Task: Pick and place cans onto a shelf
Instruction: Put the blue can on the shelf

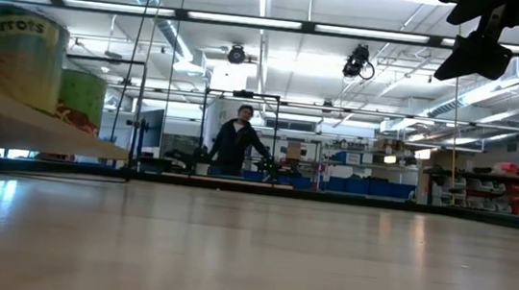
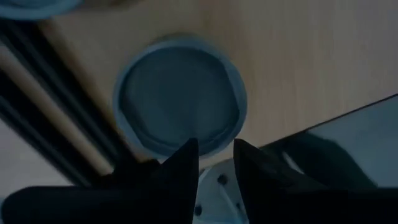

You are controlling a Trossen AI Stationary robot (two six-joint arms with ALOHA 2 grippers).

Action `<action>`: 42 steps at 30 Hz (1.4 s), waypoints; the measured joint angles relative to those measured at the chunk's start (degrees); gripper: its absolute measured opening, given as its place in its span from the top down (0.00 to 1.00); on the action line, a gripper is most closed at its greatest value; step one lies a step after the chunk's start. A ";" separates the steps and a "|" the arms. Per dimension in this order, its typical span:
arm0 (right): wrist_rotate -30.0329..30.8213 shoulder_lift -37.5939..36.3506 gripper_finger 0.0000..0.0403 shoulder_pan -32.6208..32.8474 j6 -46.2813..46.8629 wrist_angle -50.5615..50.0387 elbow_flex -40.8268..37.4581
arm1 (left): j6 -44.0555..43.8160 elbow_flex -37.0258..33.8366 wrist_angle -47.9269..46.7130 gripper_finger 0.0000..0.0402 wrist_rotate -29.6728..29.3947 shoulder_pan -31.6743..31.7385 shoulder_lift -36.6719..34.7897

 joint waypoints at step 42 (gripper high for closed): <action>-0.01 0.00 0.13 0.04 -0.66 -2.14 0.00 | -1.65 -1.34 -13.73 0.73 0.76 4.36 -0.12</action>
